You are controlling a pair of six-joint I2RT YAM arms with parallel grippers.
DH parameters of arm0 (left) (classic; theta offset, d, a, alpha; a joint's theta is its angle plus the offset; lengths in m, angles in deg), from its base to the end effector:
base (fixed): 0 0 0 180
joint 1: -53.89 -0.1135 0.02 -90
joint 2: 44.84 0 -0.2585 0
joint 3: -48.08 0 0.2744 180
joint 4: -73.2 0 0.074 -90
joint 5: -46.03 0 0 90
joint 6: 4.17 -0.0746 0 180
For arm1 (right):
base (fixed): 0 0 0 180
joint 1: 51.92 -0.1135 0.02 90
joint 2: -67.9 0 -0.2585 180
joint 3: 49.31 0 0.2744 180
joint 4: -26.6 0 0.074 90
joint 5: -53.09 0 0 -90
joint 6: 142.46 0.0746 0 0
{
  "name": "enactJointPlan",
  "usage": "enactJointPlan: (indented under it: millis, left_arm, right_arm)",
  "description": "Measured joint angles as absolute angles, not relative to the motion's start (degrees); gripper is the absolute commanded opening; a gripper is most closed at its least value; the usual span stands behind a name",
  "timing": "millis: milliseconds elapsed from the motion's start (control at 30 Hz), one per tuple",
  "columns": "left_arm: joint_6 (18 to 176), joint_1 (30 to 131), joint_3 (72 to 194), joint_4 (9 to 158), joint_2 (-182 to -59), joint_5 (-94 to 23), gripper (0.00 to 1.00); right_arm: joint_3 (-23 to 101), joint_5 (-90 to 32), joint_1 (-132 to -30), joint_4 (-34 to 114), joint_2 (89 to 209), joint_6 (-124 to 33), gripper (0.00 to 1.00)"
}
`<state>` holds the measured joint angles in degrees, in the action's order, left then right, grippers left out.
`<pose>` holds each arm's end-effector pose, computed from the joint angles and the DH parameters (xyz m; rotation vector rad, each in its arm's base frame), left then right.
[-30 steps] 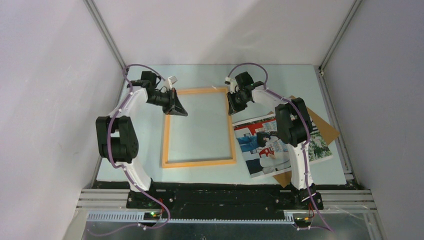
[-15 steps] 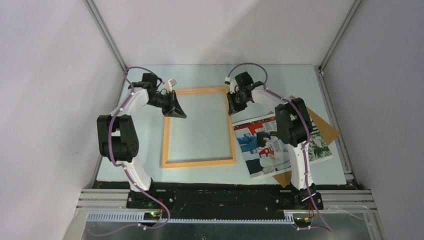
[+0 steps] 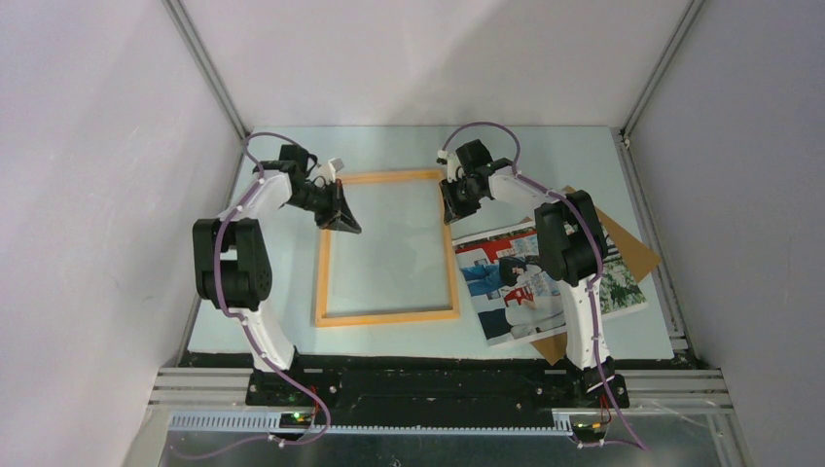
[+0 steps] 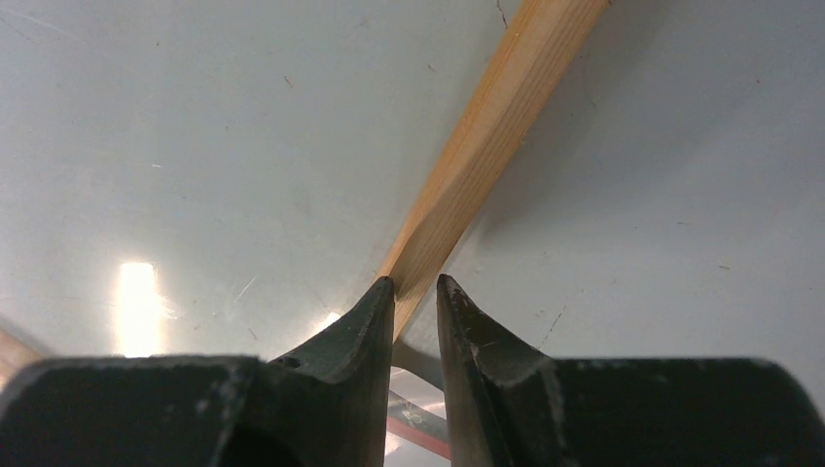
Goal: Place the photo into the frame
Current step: Place the photo frame item in the photo frame.
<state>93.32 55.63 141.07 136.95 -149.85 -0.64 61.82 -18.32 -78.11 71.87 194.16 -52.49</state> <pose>0.3851 -0.0629 0.1817 -0.0017 2.7531 -1.1164 0.4465 0.2461 0.1245 -0.7134 2.5574 0.5815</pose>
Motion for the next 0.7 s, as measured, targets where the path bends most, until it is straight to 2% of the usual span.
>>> enactJointPlan:
  millis: [167, 433, 700]
  left_arm:
    - [93.3, 55.6, 141.1, 136.9, -149.9, -1.3, 0.02]
    - [93.2, 55.6, 141.1, 136.7, -149.9, -2.5, 0.04]
    - [93.1, 55.8, 141.1, 135.1, -150.9, -2.9, 0.04]
  right_arm:
    - [61.8, -18.6, -78.1, 71.9, 194.2, -52.5, 0.32]
    - [62.1, -19.7, -78.1, 72.3, 194.2, -52.3, 0.44]
    - [62.1, -20.0, -79.0, 73.1, 194.7, -51.5, 0.42]
